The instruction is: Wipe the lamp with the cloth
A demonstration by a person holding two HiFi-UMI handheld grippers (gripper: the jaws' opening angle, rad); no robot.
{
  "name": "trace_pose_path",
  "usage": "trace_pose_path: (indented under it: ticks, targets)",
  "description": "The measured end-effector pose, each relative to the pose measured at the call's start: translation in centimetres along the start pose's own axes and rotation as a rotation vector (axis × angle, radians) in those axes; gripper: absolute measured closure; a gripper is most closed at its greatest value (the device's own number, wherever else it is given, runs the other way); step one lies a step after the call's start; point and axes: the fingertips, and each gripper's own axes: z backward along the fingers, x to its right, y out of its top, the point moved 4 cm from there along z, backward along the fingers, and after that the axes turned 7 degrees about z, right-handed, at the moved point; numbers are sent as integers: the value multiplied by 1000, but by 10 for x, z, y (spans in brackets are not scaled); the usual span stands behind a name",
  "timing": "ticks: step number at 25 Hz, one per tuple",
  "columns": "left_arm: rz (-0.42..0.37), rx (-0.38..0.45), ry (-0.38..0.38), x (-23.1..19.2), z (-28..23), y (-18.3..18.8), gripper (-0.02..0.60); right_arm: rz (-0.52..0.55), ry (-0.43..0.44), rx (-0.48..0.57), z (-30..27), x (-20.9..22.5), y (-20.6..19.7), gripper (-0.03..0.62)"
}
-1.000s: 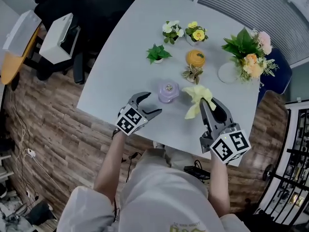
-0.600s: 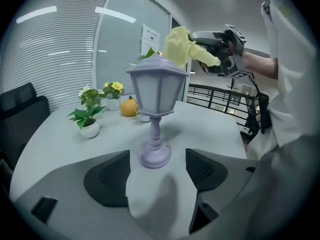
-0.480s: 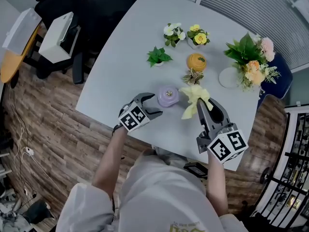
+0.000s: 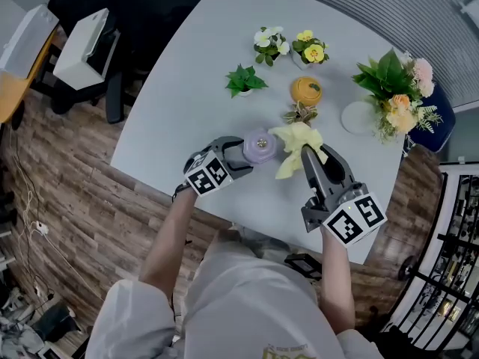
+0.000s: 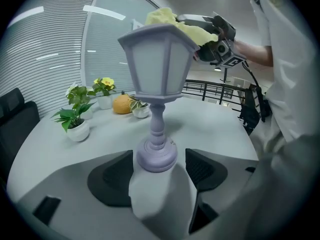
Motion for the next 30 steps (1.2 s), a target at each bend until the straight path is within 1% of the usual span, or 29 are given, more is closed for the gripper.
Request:
trace_pose_path:
  ticks: [5, 8, 14, 19, 21, 30]
  targets:
    - [-23, 0, 3, -4, -7, 0, 255, 26, 31, -18, -11, -1, -4, 505]
    - [-34, 3, 4, -5, -10, 1, 255, 21, 32, -19, -13, 1, -6, 505]
    - [-45, 6, -19, -8, -17, 6, 255, 11, 33, -21, -19, 6, -5, 507]
    - [-93, -42, -46, -5, -24, 5, 257, 29, 54, -60, -29, 4, -11, 505]
    - [-103, -42, -45, -5, -24, 5, 271, 38, 63, -75, -34, 3, -13, 505]
    - [-110, -36, -44, -5, -24, 4, 276, 98, 85, -174, -54, -8, -35, 505]
